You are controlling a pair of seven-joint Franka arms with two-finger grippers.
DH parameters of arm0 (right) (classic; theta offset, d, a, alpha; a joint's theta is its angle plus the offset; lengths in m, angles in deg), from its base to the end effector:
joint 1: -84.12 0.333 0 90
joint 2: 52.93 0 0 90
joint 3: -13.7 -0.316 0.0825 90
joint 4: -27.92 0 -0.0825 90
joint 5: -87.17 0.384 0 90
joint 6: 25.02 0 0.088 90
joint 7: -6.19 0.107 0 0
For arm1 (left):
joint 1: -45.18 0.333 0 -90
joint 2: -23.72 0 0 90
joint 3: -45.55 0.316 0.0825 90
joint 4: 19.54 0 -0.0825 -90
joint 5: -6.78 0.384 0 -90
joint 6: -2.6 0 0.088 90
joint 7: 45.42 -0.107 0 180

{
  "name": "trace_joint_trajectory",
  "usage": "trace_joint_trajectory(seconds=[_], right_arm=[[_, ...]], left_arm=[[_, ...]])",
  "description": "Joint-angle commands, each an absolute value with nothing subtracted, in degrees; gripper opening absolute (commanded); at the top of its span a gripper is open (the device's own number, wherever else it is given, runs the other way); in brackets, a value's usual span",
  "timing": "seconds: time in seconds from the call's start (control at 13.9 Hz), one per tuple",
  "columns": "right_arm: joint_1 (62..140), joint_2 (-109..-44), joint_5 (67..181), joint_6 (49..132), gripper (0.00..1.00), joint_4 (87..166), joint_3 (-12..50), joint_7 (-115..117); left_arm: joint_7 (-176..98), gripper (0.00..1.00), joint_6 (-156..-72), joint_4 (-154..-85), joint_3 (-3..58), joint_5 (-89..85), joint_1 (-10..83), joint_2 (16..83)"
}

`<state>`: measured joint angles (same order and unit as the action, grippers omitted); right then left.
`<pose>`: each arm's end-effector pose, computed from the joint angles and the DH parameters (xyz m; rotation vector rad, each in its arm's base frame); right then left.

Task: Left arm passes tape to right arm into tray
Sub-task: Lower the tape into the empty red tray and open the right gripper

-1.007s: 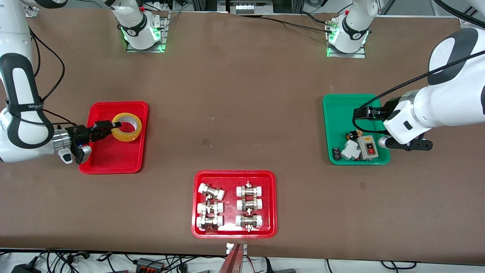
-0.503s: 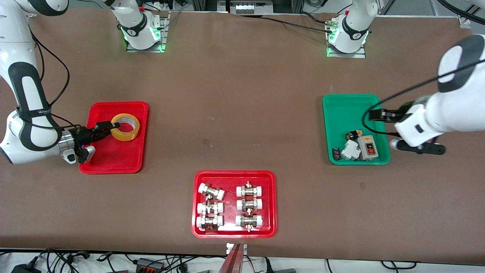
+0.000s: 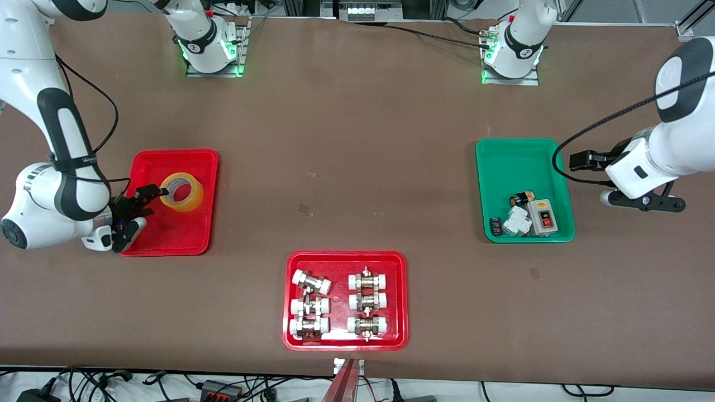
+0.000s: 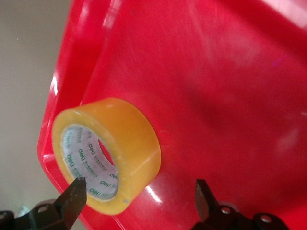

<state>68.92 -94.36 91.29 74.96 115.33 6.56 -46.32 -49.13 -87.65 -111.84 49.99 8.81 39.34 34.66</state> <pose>0.6412 -0.0939 0.2062 -2.5335 -0.9758 0.4897 0.5951 -0.0140 0.4964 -3.0729 0.1431 0.3509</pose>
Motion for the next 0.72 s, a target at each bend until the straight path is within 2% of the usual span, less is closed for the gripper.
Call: trace_joint_trajectory(seconds=[0.0,0.07,0.14,0.36,0.65], right_arm=[[72.9,-86.6,86.7,74.7,1.00,116.8,6.9,-40.5],[73.9,-83.7,85.2,74.0,1.00,117.5,6.8,-36.2],[75.1,-80.9,84.9,73.9,1.00,118.5,6.8,-32.9],[76.6,-73.7,84.9,70.1,1.00,119.5,6.8,-21.0],[77.0,-63.4,84.9,64.1,1.00,119.5,6.6,-10.0]], left_arm=[[-49.3,1.00,-89.8,-113.2,61.1,8.6,31.9,30.9],[-48.2,1.00,-89.9,-111.6,64.1,8.5,30.2,30.8],[-47.6,1.00,-89.4,-110.6,64.4,8.6,29.6,30.5],[-44.2,1.00,-90.1,-114.5,59.9,8.5,30.5,23.5],[-43.1,1.00,-89.7,-116.9,59.6,8.5,31.0,20.9]])
